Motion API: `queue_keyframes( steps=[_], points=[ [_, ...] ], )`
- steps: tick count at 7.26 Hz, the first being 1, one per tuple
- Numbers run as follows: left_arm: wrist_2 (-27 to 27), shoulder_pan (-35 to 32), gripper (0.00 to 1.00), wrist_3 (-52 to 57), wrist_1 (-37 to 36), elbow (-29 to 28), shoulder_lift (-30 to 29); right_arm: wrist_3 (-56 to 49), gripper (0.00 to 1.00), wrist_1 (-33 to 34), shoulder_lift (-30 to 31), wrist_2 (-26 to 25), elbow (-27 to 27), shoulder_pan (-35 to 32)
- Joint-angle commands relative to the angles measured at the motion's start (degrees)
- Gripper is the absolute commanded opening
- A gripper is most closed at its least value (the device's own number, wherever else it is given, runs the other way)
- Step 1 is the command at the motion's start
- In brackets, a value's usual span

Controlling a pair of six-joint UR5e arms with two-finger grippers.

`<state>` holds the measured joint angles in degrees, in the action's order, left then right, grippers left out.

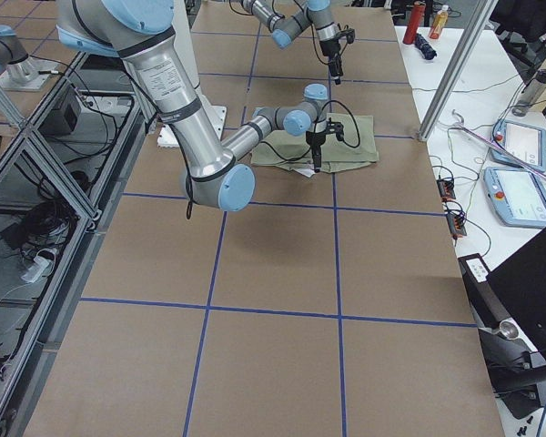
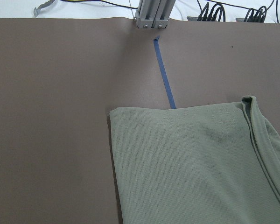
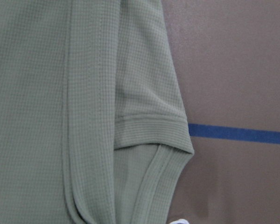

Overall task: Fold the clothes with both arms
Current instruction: 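Slide the right gripper along the shirt's side edge farther from the robot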

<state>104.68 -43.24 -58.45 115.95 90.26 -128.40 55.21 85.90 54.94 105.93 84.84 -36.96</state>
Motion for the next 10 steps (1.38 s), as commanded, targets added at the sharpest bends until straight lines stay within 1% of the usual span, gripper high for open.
queue_keyframes(
  steps=[1,2,5,8,9,10],
  points=[
    [0.0,0.0,1.00,0.0,0.0,0.0,0.0,-3.2,1.00,-0.1,1.5,0.7,0.1,-1.5],
    [0.0,0.0,1.00,0.0,0.1,0.0,0.0,-3.4,1.00,-0.3,1.5,2.6,0.1,-2.0],
    [0.1,-0.1,1.00,0.0,0.1,0.0,0.0,-4.5,1.00,-0.5,2.7,2.9,0.2,-2.7],
    [0.1,-0.6,1.00,0.1,0.1,0.0,0.1,-4.6,1.00,0.1,-1.7,3.5,0.0,-4.3],
    [0.1,-0.7,1.00,0.1,0.1,-0.1,0.2,-4.4,1.00,-0.1,-3.3,3.3,-1.8,-4.2],
    [0.1,-1.0,1.00,0.1,0.0,-0.1,0.1,-4.4,1.00,-0.2,-6.1,3.3,-5.3,-4.0]
  ],
)
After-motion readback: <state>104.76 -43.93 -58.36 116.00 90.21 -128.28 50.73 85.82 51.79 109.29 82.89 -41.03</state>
